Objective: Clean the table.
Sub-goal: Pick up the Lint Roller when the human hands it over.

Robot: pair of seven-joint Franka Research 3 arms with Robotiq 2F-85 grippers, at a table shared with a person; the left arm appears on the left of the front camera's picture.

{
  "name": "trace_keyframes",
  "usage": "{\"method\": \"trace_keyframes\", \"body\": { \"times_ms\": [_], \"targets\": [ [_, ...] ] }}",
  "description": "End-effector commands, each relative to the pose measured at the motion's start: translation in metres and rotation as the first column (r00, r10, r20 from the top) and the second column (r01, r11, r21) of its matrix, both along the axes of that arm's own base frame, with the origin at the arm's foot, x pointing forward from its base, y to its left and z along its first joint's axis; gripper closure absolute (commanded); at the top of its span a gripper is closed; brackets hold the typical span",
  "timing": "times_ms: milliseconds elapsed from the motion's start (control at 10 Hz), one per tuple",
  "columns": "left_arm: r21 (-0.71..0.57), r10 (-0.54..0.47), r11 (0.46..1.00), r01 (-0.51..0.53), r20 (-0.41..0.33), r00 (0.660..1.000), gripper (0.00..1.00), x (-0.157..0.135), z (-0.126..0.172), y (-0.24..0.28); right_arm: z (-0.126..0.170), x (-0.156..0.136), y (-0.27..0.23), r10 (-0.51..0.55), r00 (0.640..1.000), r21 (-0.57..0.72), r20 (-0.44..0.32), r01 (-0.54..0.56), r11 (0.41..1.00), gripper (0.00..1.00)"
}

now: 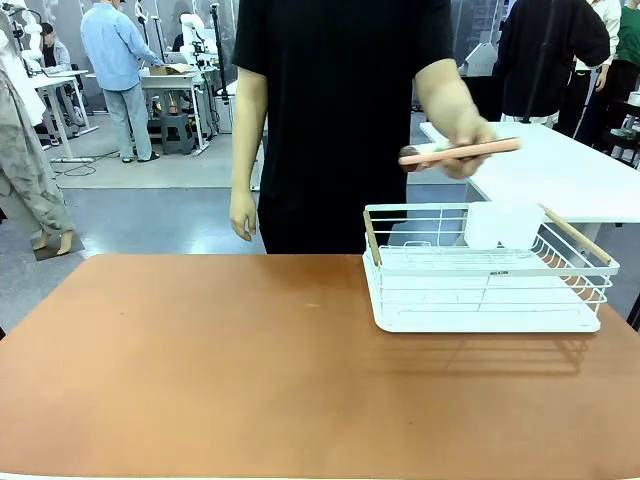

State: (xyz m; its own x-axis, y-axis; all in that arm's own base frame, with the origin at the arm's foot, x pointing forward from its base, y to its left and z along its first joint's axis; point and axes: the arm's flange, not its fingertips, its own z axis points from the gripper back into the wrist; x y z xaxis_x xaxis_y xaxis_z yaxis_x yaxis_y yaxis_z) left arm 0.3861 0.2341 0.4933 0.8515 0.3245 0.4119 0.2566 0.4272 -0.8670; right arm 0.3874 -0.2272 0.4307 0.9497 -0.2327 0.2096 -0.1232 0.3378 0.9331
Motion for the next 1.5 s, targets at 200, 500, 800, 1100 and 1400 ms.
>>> {"method": "trace_keyframes", "body": {
  "times_ms": [200,500,800,1100,1400],
  "targets": [
    [-0.016,-0.005,1.0,0.005,0.012,1.0,0.0,-0.001,0.002,0.001,0.002,0.0,0.0,0.0,1.0,0.005,0.0,0.0,1.0,0.0],
    [-0.016,-0.005,1.0,0.005,0.012,1.0,0.0,-0.001,0.002,0.001,0.002,0.0,0.0,0.0,1.0,0.005,0.0,0.0,1.0,0.0],
    [-0.016,-0.005,1.0,0.005,0.012,1.0,0.0,-0.001,0.002,0.001,0.039,-0.026,0.015,-0.199,0.973,0.042,-0.114,0.204,0.978,0.0],
    [-0.016,-0.005,1.0,0.005,0.012,1.0,0.0,-0.001,0.002,0.001,0.119,-0.043,0.09,-0.36,0.851,-0.009,-0.383,0.386,0.922,0.0],
    [-0.016,-0.005,1.0,0.005,0.012,1.0,0.0,-0.001,0.002,0.001,0.123,-0.032,0.156,-0.412,0.815,-0.148,-0.409,0.386,0.91,0.0]
  ]
}}
